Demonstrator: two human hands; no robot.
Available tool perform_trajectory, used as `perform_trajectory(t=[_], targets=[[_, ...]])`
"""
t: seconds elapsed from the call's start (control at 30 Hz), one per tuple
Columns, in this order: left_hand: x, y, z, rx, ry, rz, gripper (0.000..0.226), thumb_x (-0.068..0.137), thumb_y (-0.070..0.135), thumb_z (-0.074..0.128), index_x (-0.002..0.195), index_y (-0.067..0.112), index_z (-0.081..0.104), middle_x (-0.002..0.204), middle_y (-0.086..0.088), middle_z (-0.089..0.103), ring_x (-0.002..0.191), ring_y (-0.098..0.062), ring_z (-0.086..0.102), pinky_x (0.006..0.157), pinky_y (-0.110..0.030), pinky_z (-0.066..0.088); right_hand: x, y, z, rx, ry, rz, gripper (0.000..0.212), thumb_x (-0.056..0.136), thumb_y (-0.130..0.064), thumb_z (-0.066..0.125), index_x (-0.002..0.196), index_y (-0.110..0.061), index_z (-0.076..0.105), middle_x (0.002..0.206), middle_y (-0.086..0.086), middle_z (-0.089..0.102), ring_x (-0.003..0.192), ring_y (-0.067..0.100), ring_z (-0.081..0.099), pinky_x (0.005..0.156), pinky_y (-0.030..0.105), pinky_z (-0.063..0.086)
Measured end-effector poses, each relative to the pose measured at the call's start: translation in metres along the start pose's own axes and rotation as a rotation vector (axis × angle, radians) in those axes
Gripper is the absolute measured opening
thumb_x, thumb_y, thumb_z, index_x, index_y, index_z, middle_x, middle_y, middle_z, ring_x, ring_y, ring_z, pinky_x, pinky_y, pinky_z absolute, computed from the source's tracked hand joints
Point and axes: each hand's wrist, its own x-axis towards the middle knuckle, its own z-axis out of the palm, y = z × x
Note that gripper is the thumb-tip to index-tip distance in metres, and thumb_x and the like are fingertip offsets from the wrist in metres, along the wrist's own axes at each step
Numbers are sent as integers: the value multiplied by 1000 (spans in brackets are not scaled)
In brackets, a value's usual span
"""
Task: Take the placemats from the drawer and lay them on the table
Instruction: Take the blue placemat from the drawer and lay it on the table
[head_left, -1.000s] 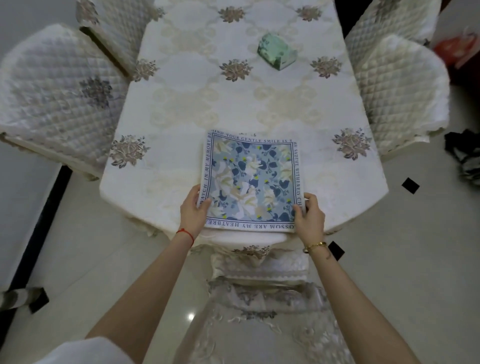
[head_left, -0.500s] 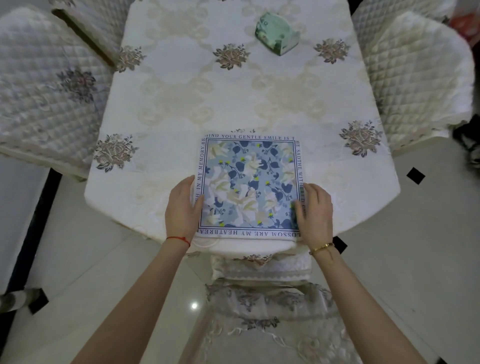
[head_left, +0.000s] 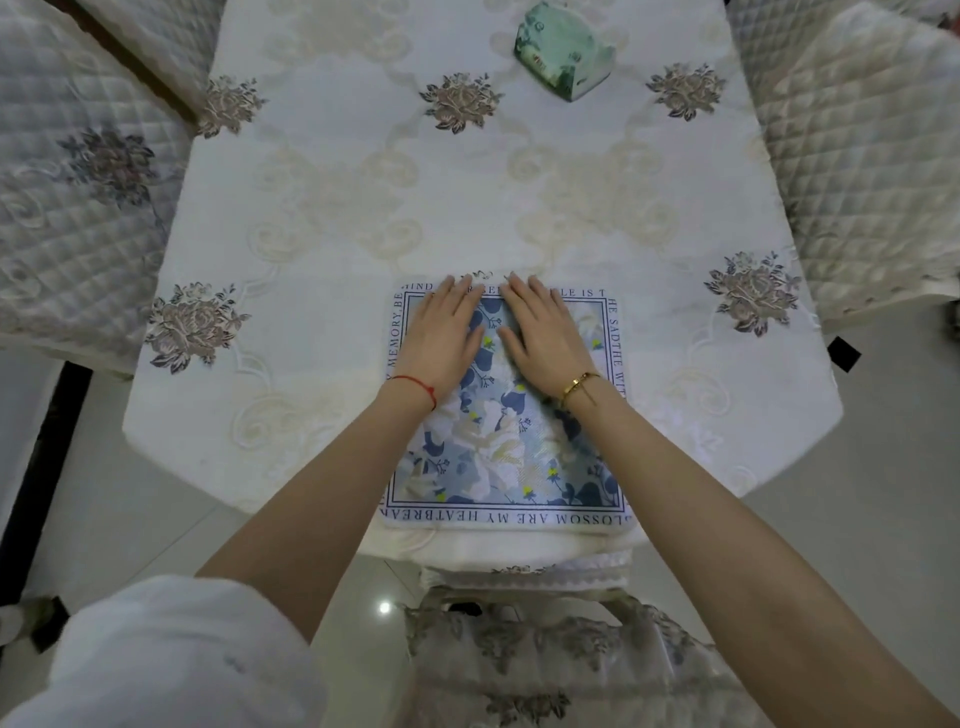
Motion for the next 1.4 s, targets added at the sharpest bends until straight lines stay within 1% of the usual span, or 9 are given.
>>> perform_trajectory(t=[0.2,0.4,0.6,0.7,0.8,1.0,1.2,1.3,1.4], targets=[[-11,-20,4,-8,28,-4,60,100,43,31,151,13,19,159,-4,19,147,-19,12,121,-36,9,-12,25,1,-43,-21,-11,62,99,-47,27,151,-16,14,159,1,14,146,16,9,120,36,4],[-26,-43,-4,17,29,-114,65,99,47,31,151,11,15,160,-5,15,147,-18,10,121,-35,8,-44,62,-18,-63,8,140,64,100,-51,25,152,-17,8,160,0,7,146,14,3,120,35,2],[-48,-42,-15,10,73,-269,68,98,42,38,148,0,19,157,-17,19,146,-30,11,121,-39,9,-64,61,-26,-58,26,266,64,100,-46,26,151,-12,9,160,4,7,147,17,-1,120,36,-2],[-64,-23,-16,3,72,-143,67,98,39,42,149,3,20,158,-15,15,147,-30,9,121,-40,11,-71,35,-21,-33,19,139,61,100,-44,28,151,-13,13,159,5,10,147,18,1,120,36,-1],[-68,-1,-6,-41,-11,-19,67,99,41,39,151,10,12,160,-7,10,148,-22,3,121,-38,9,-71,12,-8,-6,-43,85,64,100,-45,28,151,-13,9,160,4,6,147,16,-2,119,35,-2],[-80,-15,-1,16,-52,-49,69,99,50,27,152,12,7,161,-4,6,148,-15,0,120,-31,2,-89,31,-9,-83,-69,144,67,99,-51,20,151,-14,1,160,2,-2,146,14,-5,120,34,-1],[-105,-34,-8,23,-38,-167,65,100,43,32,151,8,12,160,-6,11,148,-20,5,121,-32,3,-126,50,-22,-63,-32,281,66,98,-48,18,151,-12,3,160,4,2,146,16,-3,120,34,-3],[-124,-22,-11,-17,1,-95,61,100,36,38,150,9,18,159,-8,17,148,-21,7,120,-31,3,-143,32,-21,-42,-10,210,62,101,-44,25,152,-13,6,159,3,2,146,15,-5,120,34,-2],[-144,1,-6,-91,-8,-16,61,99,35,41,151,14,17,159,-4,14,148,-16,4,121,-32,7,-156,4,-9,-7,-64,117,63,102,-43,30,152,-14,5,159,1,0,146,15,-6,120,34,-1]])
